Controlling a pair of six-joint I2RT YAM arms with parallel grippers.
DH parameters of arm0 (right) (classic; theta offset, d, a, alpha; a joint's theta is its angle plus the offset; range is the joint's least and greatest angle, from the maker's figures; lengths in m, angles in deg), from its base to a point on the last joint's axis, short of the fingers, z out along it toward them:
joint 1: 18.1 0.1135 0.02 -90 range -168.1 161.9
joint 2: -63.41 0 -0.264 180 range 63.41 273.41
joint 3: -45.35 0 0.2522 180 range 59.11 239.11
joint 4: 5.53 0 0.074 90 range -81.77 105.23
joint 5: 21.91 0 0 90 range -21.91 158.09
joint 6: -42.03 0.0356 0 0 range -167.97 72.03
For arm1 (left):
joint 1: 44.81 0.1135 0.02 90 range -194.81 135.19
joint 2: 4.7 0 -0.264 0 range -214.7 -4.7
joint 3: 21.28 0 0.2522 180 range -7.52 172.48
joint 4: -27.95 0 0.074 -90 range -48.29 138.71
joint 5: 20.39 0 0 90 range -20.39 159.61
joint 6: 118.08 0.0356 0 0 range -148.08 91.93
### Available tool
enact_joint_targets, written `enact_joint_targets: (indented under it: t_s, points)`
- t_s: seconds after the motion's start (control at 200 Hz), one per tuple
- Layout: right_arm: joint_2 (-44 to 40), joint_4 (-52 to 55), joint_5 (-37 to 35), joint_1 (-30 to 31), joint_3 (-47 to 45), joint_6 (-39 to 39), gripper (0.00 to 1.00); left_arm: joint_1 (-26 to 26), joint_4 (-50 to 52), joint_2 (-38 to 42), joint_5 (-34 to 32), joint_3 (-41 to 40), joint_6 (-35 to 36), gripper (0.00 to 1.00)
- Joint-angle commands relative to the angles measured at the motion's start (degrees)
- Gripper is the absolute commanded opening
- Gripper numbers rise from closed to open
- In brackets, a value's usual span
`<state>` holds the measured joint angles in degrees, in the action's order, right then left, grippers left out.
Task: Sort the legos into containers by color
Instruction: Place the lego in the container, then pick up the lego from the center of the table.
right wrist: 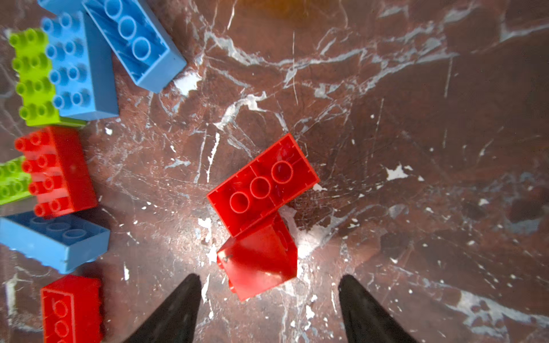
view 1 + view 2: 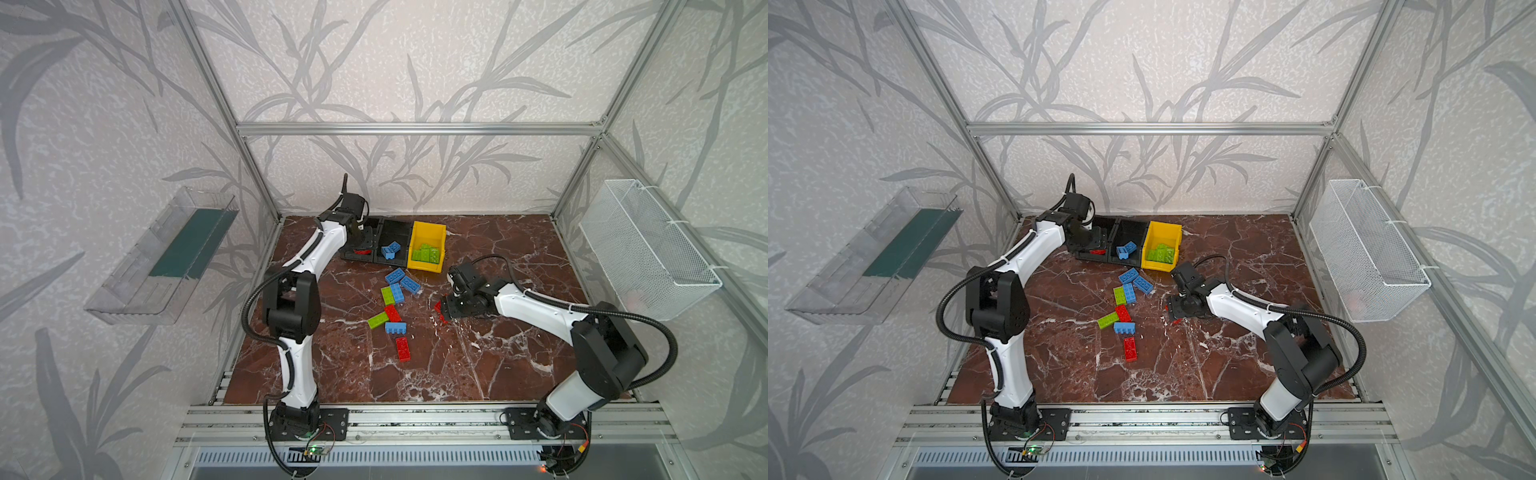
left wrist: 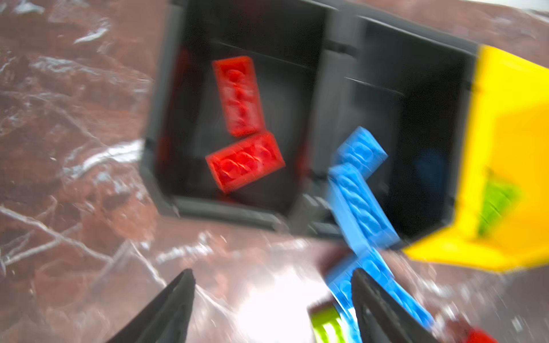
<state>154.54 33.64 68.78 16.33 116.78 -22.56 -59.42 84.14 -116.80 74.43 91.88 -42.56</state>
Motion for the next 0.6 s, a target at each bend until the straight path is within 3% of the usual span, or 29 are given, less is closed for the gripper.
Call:
enact_joint_targets:
  t_s: [0.0,0.255,0.405,0.6]
  points:
    - [-6.8,-0.9,1.3,-3.9,-2.2,1.9,0.73,-6.0,-2.9,6.1,-0.1,-5.1,2.4,0.83]
    - [-16.3,-4.1,0.9,-14.6,-10.0,1.9,0.7,-17.4,-3.4,6.3,0.8,-8.0,0.5,0.83]
    - [-19.9,-3.5,2.1,-20.1,-12.6,2.3,0.69,-22.7,-1.3,0.8,0.9,-4.2,0.9,0.83]
    - [-22.2,-2.3,1.9,-22.7,-13.9,1.9,0.69,-28.1,2.0,-6.8,0.8,2.1,1.5,0.83]
